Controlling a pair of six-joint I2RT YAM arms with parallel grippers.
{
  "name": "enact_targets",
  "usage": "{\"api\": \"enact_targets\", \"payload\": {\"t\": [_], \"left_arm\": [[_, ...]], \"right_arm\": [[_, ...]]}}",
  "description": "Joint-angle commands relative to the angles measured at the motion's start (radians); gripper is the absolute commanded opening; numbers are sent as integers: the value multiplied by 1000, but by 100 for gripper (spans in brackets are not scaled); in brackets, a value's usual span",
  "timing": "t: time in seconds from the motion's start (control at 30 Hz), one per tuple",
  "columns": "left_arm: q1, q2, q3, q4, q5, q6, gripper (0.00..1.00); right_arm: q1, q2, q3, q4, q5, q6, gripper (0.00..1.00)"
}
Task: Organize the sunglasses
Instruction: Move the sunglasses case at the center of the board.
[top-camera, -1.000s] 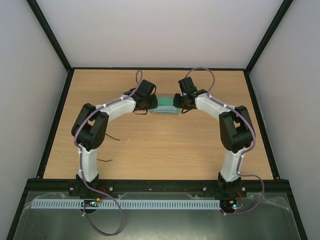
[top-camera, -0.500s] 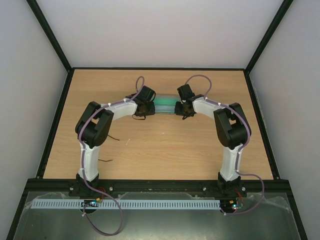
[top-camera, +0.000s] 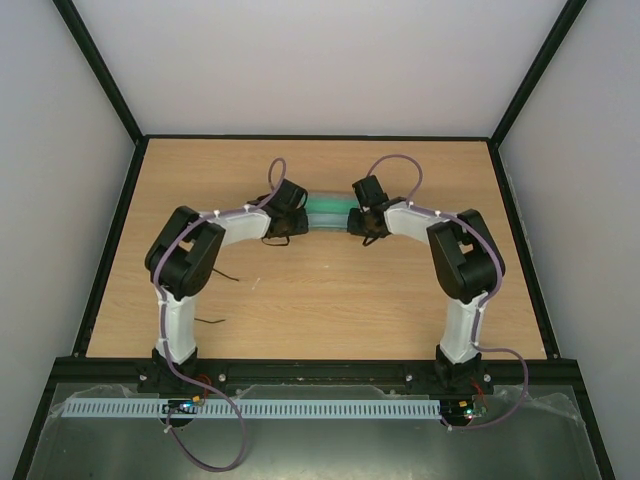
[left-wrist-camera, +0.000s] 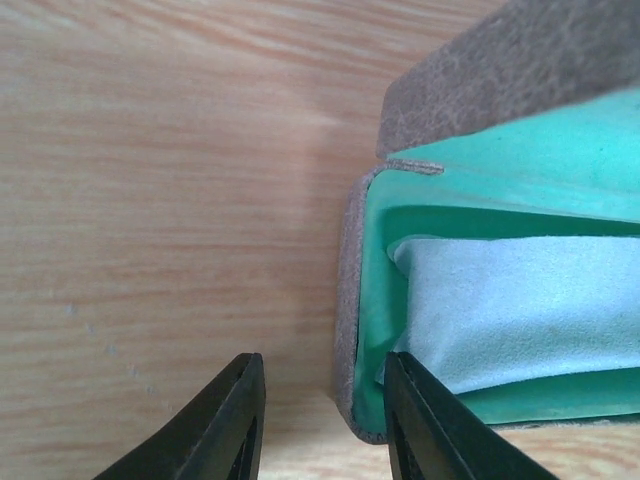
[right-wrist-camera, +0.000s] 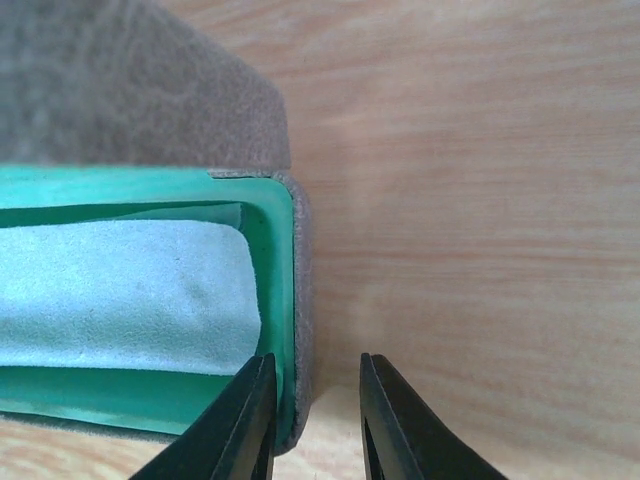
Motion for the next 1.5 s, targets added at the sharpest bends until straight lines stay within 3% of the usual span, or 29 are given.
{"api": "enact_targets", "payload": {"t": [0.0,0.5,0.7,1.0,1.2,1.23,1.3,1.47], "left_arm": [[-14,-46,-91,-46,-1,-14,35],[-199,-302,-410,29,-69,-167,34],[-243,-389,-460,16,-105,-209,37],[-244,-528,-390,-122,-127,-201,55],[-207,-806,-366,-298,-114,-183,71],[-191,-865,-355,-340,-107,-175,76],[-162,-974,-316,-448,-105,-159,97],[-111,-1177,-172,-649,-105,-157,99]], "right_arm": [[24,-51,-85,-47,30,19,24],[137,-326,-418,25,81,147,24],[148,-448,-491,20,85,185,25],[148,-658,-467,-100,65,185,33],[150,-808,-394,-179,-47,137,43],[152,-809,-368,-187,-66,131,45],[164,-793,-309,-198,-93,96,48],[262,-610,-112,-163,-116,38,57]]}}
